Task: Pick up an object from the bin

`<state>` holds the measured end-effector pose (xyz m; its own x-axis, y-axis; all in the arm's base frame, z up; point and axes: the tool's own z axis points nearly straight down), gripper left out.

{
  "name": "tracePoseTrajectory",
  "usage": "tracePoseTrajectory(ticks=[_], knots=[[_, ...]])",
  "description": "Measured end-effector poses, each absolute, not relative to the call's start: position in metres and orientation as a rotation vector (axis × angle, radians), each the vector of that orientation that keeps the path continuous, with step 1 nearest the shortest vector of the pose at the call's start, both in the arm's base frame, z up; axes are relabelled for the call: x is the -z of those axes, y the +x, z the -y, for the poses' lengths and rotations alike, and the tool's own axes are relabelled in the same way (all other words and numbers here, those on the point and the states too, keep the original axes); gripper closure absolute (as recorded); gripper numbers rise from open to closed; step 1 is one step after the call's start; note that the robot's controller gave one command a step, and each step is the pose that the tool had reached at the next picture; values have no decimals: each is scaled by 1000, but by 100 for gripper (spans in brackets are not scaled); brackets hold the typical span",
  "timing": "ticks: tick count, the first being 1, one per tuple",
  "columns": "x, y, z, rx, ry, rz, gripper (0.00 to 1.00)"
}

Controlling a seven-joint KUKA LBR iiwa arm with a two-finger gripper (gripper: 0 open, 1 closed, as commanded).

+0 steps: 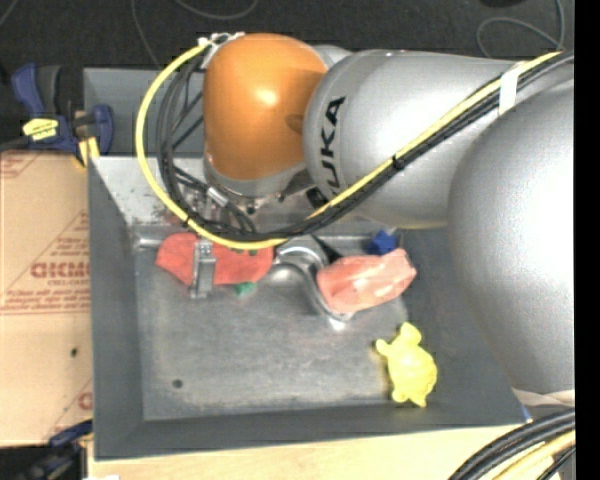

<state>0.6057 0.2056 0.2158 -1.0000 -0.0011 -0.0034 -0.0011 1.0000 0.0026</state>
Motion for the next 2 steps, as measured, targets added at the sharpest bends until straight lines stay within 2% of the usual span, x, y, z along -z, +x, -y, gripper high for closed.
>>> tracePoseTrajectory(ticks=[1, 2], knots=[[-142, 630, -172, -7, 32, -3136, 0], [-67, 633, -144, -7, 110, -3138, 0]])
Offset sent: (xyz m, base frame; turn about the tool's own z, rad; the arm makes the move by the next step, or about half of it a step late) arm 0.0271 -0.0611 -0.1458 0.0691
